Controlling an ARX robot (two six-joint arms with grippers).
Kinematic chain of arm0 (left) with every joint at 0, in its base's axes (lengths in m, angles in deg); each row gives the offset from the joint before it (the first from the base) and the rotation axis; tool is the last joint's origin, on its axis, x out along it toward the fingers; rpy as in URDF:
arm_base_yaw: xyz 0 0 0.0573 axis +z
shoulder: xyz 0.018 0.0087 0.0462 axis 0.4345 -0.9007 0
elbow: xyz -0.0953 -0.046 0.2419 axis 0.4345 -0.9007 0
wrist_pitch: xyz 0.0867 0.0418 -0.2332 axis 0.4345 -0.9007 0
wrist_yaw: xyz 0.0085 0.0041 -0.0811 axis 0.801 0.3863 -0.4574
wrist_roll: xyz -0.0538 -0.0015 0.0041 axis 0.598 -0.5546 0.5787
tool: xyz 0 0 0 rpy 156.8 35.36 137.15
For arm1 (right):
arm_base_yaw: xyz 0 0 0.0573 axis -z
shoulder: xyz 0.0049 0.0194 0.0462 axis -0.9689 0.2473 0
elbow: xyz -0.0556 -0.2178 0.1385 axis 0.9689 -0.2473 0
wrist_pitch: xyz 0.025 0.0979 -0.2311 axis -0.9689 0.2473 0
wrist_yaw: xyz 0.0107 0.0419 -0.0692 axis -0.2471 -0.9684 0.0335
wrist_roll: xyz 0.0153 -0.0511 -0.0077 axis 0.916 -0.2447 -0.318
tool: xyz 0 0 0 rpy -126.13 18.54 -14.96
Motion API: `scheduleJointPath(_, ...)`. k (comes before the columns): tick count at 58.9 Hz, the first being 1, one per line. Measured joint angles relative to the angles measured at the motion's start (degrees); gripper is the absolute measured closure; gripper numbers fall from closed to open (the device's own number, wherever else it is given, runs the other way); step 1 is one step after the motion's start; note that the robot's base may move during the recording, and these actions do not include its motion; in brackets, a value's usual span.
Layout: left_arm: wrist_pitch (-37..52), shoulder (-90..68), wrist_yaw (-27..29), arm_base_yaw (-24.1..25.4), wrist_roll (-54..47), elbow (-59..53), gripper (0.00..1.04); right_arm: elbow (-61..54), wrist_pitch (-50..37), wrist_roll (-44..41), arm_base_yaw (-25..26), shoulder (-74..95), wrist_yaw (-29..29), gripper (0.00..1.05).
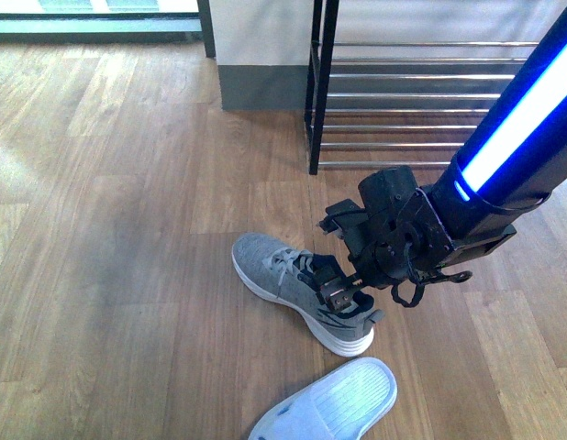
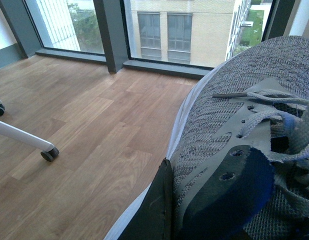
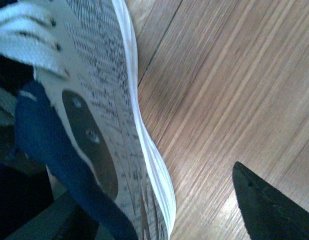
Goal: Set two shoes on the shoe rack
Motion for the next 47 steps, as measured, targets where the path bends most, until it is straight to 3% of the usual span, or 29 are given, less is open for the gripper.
scheduleJointPath(27,0.0,0.0,0.0,0.0,0.0,0.0,1.03,1.8,-1.6,2.3,-0.1,1.0,0.9,1.04)
scheduleJointPath(41,0.0,0.0,0.0,0.0,0.0,0.0,1.03,0.0,-3.3,3.5,0.9,-0.1,1.6,1.03)
scheduleJointPath(47,0.0,0.0,0.0,0.0,0.0,0.0,1.03,-8.2,-8.5,3.4,2.0,-5.8,0.8,1.03)
